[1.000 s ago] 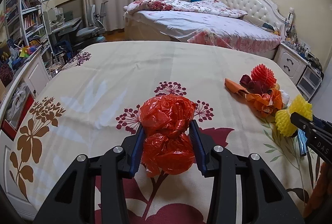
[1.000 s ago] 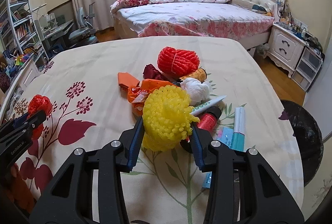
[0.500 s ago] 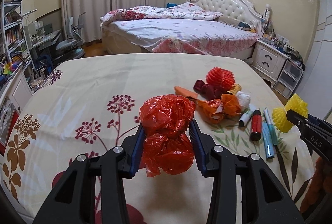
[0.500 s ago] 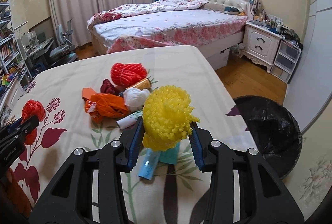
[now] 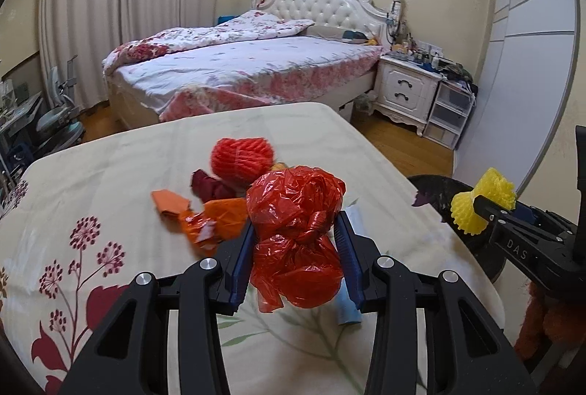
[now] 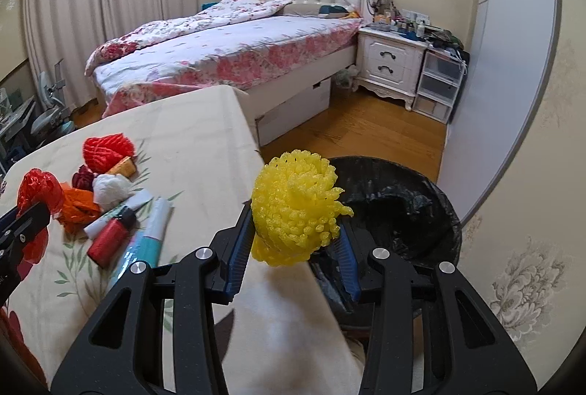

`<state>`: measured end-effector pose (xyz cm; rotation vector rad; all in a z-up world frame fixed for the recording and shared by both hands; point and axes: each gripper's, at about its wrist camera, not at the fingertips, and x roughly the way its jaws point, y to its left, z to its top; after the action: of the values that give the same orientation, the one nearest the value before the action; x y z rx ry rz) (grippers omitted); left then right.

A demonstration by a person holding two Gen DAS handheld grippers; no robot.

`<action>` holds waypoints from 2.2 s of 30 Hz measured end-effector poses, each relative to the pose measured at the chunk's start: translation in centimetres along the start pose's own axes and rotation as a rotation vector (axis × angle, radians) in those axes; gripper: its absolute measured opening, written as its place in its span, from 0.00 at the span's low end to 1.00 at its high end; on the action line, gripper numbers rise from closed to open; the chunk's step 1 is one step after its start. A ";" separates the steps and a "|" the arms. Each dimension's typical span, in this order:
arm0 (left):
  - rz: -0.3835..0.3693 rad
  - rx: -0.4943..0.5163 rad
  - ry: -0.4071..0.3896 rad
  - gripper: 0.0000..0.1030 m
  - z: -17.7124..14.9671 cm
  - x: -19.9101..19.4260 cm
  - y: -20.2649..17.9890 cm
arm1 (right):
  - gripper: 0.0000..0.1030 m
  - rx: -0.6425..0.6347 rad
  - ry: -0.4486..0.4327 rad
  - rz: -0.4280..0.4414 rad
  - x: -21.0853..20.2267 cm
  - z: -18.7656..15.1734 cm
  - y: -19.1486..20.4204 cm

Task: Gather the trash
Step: 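Carry both items over the black bin and open both grippers, then move both grippers back over the table items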

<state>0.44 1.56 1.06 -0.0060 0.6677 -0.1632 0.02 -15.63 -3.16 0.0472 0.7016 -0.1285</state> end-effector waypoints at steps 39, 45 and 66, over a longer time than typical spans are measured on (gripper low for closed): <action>-0.106 0.226 0.106 0.46 2.9 13.5 -14.9 | 0.42 0.192 0.081 -0.137 8.1 0.7 -10.8; -0.104 0.217 0.085 0.70 3.0 13.4 -15.1 | 0.52 0.218 0.067 -0.154 7.9 0.6 -11.4; -0.034 0.152 0.050 0.78 3.3 9.4 -10.8 | 0.53 0.193 0.052 -0.149 5.2 0.4 -9.8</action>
<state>8.17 -10.72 -1.51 0.1330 0.7042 -0.2470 2.90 -25.89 -6.25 0.1839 0.7426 -0.3389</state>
